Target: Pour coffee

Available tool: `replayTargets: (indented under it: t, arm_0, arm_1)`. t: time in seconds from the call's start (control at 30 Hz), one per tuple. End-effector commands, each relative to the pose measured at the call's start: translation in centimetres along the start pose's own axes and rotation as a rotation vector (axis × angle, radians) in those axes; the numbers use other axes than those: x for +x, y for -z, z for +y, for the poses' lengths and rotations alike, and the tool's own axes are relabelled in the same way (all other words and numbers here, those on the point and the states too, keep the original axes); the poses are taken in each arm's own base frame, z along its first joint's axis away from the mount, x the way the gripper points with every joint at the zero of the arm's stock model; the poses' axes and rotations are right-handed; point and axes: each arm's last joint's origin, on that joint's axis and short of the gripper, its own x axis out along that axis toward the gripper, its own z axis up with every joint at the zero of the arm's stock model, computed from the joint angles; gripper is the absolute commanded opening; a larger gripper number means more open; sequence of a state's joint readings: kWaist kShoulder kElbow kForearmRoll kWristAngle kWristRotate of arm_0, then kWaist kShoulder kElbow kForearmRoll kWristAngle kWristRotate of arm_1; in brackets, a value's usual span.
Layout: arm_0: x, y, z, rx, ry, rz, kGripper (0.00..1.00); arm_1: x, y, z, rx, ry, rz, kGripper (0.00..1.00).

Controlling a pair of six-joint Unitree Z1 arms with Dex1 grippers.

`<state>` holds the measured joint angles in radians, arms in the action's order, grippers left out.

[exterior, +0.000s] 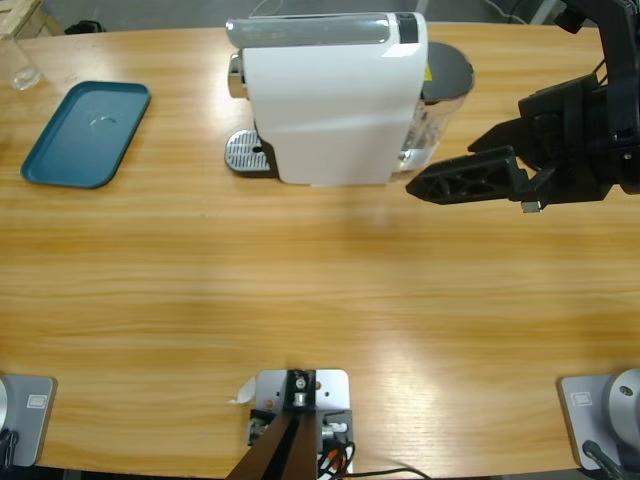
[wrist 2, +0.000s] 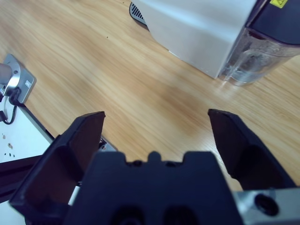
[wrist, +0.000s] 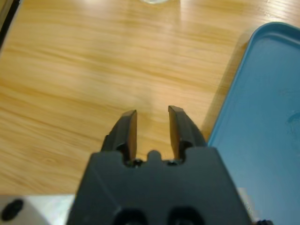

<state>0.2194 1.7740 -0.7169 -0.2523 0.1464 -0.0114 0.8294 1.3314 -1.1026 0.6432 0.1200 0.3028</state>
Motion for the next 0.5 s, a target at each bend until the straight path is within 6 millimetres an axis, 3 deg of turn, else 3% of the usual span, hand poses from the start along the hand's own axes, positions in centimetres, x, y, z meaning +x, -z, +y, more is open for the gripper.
replayTargets:
  t: [0.03, 0.1, 0.23, 0.37, 0.5]
  arm_0:
    - [-0.8, 0.4, -0.2, -0.003, 0.009, -0.012, 0.767]
    - [-0.9, 0.5, -0.3, 0.007, 0.025, -0.011, 0.902]
    - [-1.2, -0.5, -0.3, 0.062, 0.025, -0.065, 0.950]
    - [-0.9, -4.5, -0.5, 0.188, 0.030, -0.155, 0.987]
    - [-0.4, -9.3, -0.1, 0.184, 0.041, -0.147, 0.987]
  arm_1:
    - [0.6, 0.5, -0.4, -0.009, 0.000, 0.023, 1.000]
    - [0.6, 0.5, -0.4, -0.011, 0.000, 0.022, 1.000]
    - [0.4, 0.5, -0.4, -0.012, -0.002, 0.017, 1.000]
    - [0.3, 0.5, -0.4, -0.015, -0.002, 0.016, 1.000]
    - [0.8, -0.1, -0.9, -0.011, 0.004, 0.024, 1.000]
